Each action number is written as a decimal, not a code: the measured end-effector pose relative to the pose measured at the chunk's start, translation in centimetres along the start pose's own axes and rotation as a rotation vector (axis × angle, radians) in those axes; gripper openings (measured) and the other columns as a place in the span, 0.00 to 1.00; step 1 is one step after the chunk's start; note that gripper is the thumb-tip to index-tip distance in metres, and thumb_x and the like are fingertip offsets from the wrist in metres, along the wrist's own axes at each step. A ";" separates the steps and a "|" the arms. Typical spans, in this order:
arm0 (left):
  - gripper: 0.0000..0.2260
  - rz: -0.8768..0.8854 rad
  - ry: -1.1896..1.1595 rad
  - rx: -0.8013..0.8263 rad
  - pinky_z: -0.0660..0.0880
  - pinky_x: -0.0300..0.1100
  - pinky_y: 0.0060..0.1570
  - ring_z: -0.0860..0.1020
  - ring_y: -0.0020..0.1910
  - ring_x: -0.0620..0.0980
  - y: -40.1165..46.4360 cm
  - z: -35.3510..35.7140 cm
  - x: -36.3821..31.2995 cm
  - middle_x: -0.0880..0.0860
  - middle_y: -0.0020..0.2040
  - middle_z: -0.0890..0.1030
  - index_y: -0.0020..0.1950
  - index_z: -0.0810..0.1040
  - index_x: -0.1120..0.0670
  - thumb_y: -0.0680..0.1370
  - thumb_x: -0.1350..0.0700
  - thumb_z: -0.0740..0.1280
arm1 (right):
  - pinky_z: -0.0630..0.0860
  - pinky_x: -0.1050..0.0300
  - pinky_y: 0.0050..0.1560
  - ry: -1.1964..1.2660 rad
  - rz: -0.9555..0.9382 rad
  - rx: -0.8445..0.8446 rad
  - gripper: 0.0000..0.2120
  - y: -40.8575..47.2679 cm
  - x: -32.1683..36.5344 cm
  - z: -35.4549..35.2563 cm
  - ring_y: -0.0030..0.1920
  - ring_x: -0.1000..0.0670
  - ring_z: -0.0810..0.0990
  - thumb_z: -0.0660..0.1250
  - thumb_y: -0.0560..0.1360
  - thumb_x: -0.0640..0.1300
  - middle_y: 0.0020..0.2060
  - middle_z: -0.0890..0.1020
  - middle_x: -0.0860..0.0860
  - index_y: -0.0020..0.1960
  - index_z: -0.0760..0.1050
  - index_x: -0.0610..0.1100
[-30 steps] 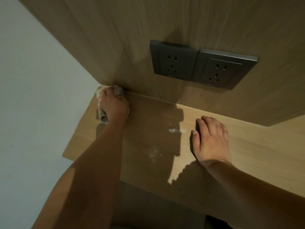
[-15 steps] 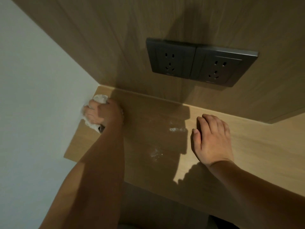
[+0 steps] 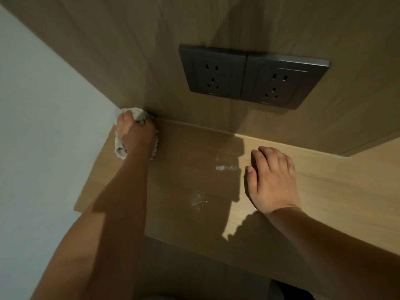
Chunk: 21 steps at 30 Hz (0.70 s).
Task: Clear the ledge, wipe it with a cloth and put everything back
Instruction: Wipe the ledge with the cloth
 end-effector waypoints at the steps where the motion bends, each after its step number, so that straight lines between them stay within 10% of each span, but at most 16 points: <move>1: 0.19 -0.014 -0.048 0.027 0.72 0.46 0.60 0.75 0.63 0.58 -1.3 -0.2 -0.8 0.57 0.64 0.77 0.66 0.74 0.56 0.76 0.52 0.64 | 0.58 0.43 0.72 -0.001 -0.002 -0.004 0.24 0.0 0.0 0.0 0.69 0.42 0.68 0.53 0.80 0.51 0.67 0.74 0.43 0.70 0.72 0.41; 8: 0.19 0.483 -0.216 0.467 0.74 0.49 0.65 0.77 0.61 0.51 -15.9 2.4 -7.2 0.54 0.63 0.80 0.65 0.80 0.55 0.74 0.61 0.66 | 0.57 0.43 0.73 -0.003 0.002 0.011 0.24 0.0 0.0 -0.1 0.70 0.42 0.67 0.52 0.80 0.51 0.68 0.73 0.42 0.71 0.71 0.41; 11: 0.15 0.340 -0.301 0.509 0.74 0.28 0.50 0.76 0.49 0.32 -14.7 0.3 -7.8 0.47 0.57 0.80 0.63 0.81 0.54 0.78 0.65 0.65 | 0.59 0.42 0.72 -0.005 -0.002 0.002 0.24 -0.1 0.1 -0.2 0.70 0.42 0.67 0.52 0.80 0.51 0.67 0.73 0.42 0.70 0.71 0.40; 14: 0.13 0.199 -0.335 0.282 0.76 0.34 0.37 0.81 0.40 0.42 -10.1 -3.8 -3.7 0.43 0.45 0.83 0.50 0.79 0.43 0.78 0.61 0.63 | 0.58 0.42 0.72 -0.010 -0.004 0.008 0.24 0.0 0.2 -0.2 0.69 0.42 0.67 0.52 0.80 0.51 0.67 0.73 0.42 0.70 0.71 0.40; 21: 0.31 0.217 -0.009 0.212 0.65 0.55 0.69 0.65 0.71 0.60 -9.7 -3.4 5.2 0.57 0.73 0.69 0.75 0.71 0.52 0.72 0.44 0.61 | 0.58 0.42 0.72 -0.016 -0.010 0.006 0.25 0.1 0.3 -0.1 0.69 0.42 0.67 0.49 0.80 0.51 0.67 0.73 0.43 0.70 0.71 0.41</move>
Point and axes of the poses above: each hand's wrist, its own y-axis towards the middle knuckle, its own z-axis out of the palm, x = y × z, the point moved 2 cm from there along y, towards the middle knuckle
